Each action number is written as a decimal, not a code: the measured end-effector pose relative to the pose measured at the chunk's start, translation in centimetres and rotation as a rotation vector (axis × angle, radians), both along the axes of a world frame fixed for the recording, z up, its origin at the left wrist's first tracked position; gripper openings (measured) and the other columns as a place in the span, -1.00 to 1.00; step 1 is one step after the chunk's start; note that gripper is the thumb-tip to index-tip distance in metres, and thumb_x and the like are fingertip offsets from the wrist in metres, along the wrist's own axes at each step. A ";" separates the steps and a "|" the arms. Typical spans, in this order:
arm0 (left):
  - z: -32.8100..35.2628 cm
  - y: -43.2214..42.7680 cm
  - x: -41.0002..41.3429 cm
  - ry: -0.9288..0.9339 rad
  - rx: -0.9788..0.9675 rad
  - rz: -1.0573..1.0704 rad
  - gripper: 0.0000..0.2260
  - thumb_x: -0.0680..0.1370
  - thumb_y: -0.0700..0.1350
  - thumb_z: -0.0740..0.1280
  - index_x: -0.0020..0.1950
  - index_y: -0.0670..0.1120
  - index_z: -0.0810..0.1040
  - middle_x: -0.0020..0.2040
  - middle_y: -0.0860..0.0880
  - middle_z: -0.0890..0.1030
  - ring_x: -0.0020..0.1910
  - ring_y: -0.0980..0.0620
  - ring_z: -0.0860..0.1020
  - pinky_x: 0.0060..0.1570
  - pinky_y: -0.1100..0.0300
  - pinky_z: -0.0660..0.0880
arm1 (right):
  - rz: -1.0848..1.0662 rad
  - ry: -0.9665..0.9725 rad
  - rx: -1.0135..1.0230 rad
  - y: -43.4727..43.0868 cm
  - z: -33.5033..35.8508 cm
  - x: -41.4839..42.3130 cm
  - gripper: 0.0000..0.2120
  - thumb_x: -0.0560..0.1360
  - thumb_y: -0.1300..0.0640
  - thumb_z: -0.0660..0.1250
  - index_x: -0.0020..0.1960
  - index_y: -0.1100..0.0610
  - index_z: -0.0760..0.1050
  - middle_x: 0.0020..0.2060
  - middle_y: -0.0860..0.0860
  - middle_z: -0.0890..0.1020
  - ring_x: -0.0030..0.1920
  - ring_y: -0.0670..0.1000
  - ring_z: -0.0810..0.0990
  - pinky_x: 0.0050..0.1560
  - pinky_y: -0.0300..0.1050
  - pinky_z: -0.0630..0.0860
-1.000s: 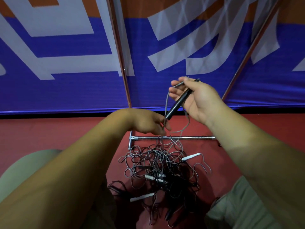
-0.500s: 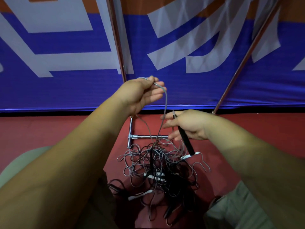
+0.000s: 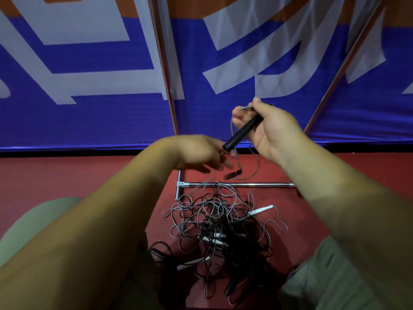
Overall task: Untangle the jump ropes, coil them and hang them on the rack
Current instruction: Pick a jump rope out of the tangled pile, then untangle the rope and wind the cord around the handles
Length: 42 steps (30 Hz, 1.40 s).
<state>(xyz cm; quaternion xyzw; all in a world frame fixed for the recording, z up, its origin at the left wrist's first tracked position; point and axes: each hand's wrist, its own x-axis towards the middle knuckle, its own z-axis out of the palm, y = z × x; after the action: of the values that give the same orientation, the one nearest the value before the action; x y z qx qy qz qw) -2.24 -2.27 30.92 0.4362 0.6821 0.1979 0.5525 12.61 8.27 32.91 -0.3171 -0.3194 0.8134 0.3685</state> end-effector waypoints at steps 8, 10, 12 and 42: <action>-2.2 0.7 0.5 -0.071 0.168 -0.085 -0.81 0.60 -0.17 0.48 0.20 -0.14 0.60 0.06 0.01 0.67 0.10 0.10 0.58 0.34 -0.01 0.46 | 0.015 0.148 -0.110 0.4 0.9 1.0 -0.85 0.77 0.17 0.22 0.15 0.27 0.45 -0.07 0.24 0.74 -0.03 0.12 0.80 -0.09 -0.06 0.72; -2.3 0.4 0.4 -0.143 0.107 -0.132 -0.84 0.62 -0.23 0.45 0.18 -0.14 0.58 0.15 -0.09 0.70 0.17 0.10 0.61 0.38 0.04 0.43 | -0.008 0.164 -0.125 0.5 1.2 1.4 -0.84 0.77 0.18 0.21 0.08 0.26 0.46 -0.10 0.24 0.74 -0.07 0.11 0.80 -0.09 -0.06 0.73; -2.5 0.3 0.2 -0.173 0.082 -0.176 -0.90 0.64 -0.27 0.40 0.15 -0.16 0.58 0.24 -0.17 0.70 0.30 0.03 0.63 0.44 0.07 0.44 | -0.038 0.183 -0.142 0.7 1.4 1.9 -0.82 0.77 0.18 0.20 0.06 0.27 0.46 -0.12 0.24 0.74 -0.09 0.10 0.80 -0.10 -0.07 0.73; 0.3 1.4 -0.1 -0.326 0.023 0.730 -0.81 0.64 -0.03 0.45 0.10 -0.15 0.64 -0.21 -0.03 0.72 -0.24 0.00 0.75 -0.20 0.10 0.72 | 0.642 -1.001 0.731 -2.4 -3.1 1.5 -0.61 0.61 -0.23 0.40 0.07 0.12 0.54 -0.24 0.03 0.58 -0.30 0.04 0.60 -0.14 0.09 0.69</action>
<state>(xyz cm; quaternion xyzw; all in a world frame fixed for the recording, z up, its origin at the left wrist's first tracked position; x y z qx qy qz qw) -2.31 -0.87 31.23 0.1341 0.6933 0.4555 0.5421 14.10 5.91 29.81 -0.3994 -0.7819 0.4786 0.0016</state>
